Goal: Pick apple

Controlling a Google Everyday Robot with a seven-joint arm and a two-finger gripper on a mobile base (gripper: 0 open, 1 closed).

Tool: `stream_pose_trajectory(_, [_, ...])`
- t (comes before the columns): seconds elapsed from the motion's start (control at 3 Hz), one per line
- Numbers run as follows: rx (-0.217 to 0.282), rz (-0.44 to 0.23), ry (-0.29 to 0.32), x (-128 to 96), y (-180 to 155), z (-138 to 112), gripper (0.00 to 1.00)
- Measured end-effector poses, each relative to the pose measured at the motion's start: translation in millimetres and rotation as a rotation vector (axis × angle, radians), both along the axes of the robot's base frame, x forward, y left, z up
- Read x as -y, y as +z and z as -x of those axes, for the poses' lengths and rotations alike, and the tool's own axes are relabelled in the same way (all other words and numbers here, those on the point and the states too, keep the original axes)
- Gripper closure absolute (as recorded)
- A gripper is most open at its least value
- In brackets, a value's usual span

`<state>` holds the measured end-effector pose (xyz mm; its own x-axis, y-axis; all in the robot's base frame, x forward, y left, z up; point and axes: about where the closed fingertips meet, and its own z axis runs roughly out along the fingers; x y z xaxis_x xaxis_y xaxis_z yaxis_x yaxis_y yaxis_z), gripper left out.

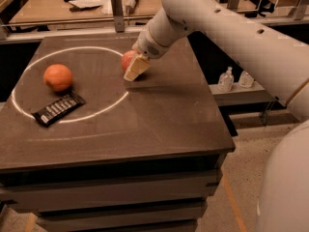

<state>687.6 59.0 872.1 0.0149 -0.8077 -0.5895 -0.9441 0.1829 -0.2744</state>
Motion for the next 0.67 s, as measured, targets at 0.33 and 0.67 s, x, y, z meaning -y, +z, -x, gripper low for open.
stream_pose_trajectory(0.33, [-0.002,0.001,0.002,-1.4,-1.4,0.3,0.57])
stream_pose_trajectory(0.67, [-0.006,-0.005,0.006,-3.1,-2.7,0.7,0.89])
